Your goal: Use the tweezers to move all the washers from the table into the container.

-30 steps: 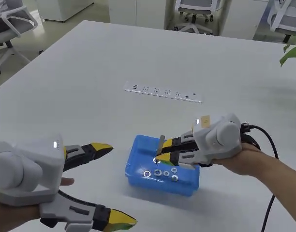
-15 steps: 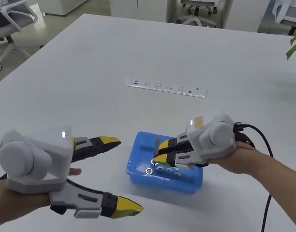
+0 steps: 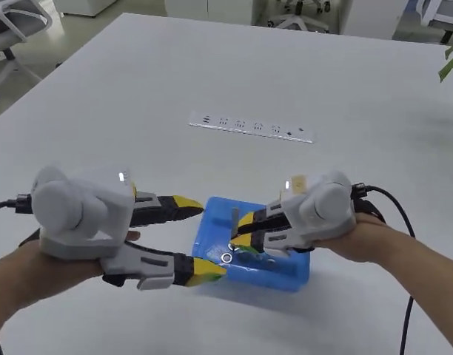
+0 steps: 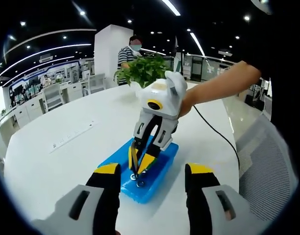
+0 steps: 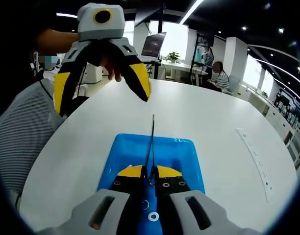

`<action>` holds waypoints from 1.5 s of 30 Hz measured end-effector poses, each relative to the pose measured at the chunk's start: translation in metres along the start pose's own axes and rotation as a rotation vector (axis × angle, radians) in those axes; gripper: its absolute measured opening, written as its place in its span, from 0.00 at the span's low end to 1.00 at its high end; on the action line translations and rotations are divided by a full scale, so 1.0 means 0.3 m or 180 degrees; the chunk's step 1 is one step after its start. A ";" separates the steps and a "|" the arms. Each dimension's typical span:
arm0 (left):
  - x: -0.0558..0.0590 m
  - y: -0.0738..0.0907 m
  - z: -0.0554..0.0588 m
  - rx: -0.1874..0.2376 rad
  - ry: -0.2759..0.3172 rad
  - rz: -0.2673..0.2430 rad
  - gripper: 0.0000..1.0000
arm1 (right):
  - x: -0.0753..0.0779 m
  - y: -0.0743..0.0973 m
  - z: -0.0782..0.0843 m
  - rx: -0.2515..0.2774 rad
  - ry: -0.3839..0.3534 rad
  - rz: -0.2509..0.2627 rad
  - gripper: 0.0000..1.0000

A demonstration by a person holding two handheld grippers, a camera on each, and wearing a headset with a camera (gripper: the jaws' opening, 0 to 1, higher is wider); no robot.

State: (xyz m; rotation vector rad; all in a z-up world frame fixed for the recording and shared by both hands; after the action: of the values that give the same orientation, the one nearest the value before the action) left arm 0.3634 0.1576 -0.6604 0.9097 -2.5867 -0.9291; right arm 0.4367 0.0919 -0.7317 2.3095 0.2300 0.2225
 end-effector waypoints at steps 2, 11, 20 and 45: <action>-0.011 -0.010 -0.003 -0.0016 -0.0059 0.0030 0.53 | 0.001 -0.002 -0.002 -0.0006 0.0016 -0.0002 0.09; -0.069 -0.052 -0.021 -0.0075 -0.0306 0.0025 0.30 | 0.002 -0.005 -0.005 -0.0015 0.0026 0.0001 0.09; -0.102 -0.088 -0.046 -0.0089 -0.0482 0.0052 0.15 | -0.001 -0.006 -0.009 -0.0032 0.0057 0.0002 0.09; -0.082 -0.109 -0.081 -0.0112 -0.0723 0.0235 0.05 | -0.007 0.009 -0.011 -0.0010 0.0197 0.0025 0.11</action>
State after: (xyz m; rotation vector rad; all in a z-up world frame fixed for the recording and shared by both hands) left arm 0.4080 0.1415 -0.6633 0.7318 -2.7599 -1.1119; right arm 0.4341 0.0919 -0.7275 2.3030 0.2517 0.2983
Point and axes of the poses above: the centre of the closed fingertips' face, and the gripper's own axes: y roughly backward along the fingers, x roughly to its right, z roughly out of its underside, the point moved 5 cm from there along y, roughly backward along the fingers, and after that the axes turned 12 degrees about -x, right-handed, at the moved point
